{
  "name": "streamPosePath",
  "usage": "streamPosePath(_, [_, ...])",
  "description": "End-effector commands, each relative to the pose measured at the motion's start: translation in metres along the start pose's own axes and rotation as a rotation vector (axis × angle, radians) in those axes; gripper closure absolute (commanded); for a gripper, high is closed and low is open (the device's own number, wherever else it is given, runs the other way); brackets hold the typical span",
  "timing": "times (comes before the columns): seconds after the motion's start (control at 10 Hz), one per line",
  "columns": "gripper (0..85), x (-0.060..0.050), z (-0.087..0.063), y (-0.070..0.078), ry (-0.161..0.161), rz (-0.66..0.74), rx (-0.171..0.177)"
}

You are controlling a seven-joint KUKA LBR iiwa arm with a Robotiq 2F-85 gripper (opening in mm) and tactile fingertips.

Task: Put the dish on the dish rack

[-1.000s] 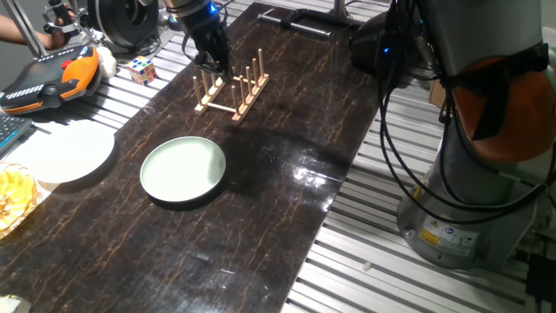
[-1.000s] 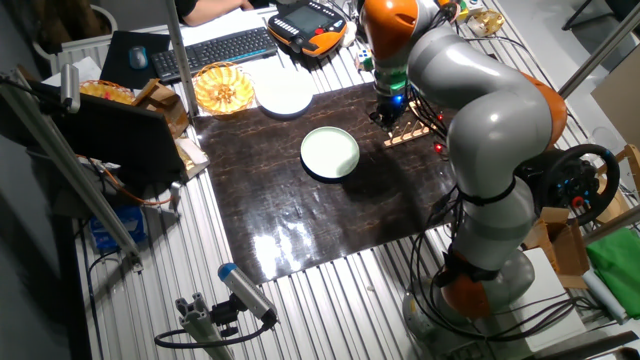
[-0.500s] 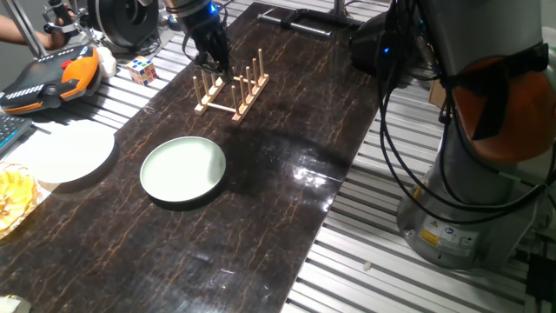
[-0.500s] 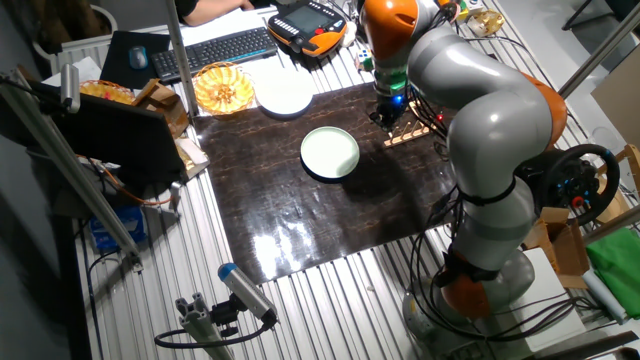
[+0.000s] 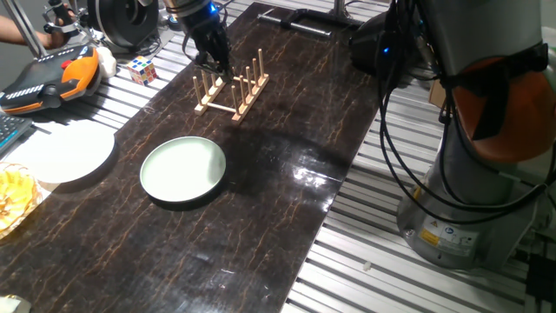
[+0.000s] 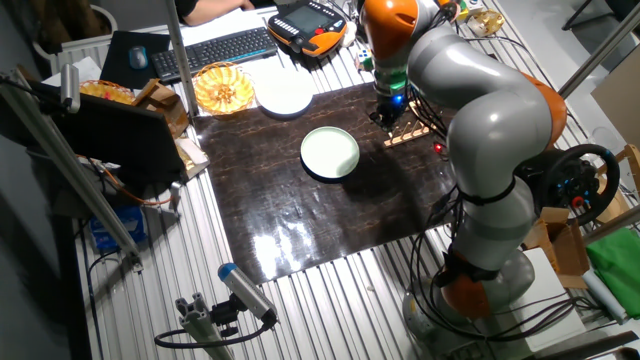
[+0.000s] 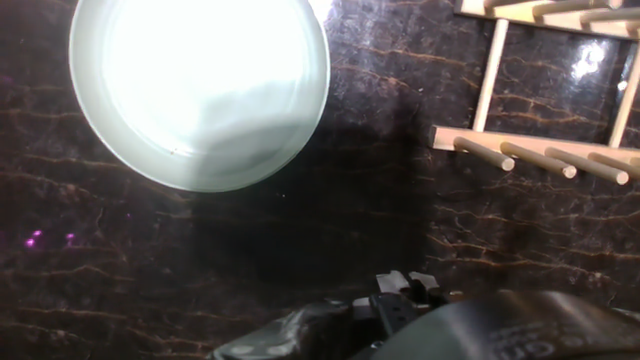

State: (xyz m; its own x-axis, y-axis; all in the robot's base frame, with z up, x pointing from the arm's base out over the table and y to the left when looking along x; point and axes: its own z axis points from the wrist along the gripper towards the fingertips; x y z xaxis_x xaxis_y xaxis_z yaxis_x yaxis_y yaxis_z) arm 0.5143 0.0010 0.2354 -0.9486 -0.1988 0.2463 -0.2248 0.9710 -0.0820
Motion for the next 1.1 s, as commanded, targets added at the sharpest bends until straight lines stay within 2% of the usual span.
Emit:
streamPosePath(0.0, [82.7, 0.0000, 0.0000, 0.0000, 0.000, -0.005, 0.000])
streamPosePath(0.1, [81.7, 0.0000, 0.0000, 0.0000, 0.002, 0.052, -0.003])
streamPosePath(0.2, [83.0, 0.0000, 0.0000, 0.0000, -0.045, 0.079, -0.056])
streamPosePath(0.3, [83.0, 0.0000, 0.0000, 0.0000, -0.076, 0.103, -0.219])
streamPosePath(0.4, [83.0, 0.0000, 0.0000, 0.0000, -0.078, 0.108, -0.170])
streamPosePath(0.5, [83.0, 0.0000, 0.0000, 0.0000, -0.090, 0.109, -0.166])
streamPosePath(0.9, [83.0, 0.0000, 0.0000, 0.0000, -0.074, 0.134, -0.135])
streamPosePath(1.0, [83.0, 0.0000, 0.0000, 0.0000, -0.083, 0.119, -0.132])
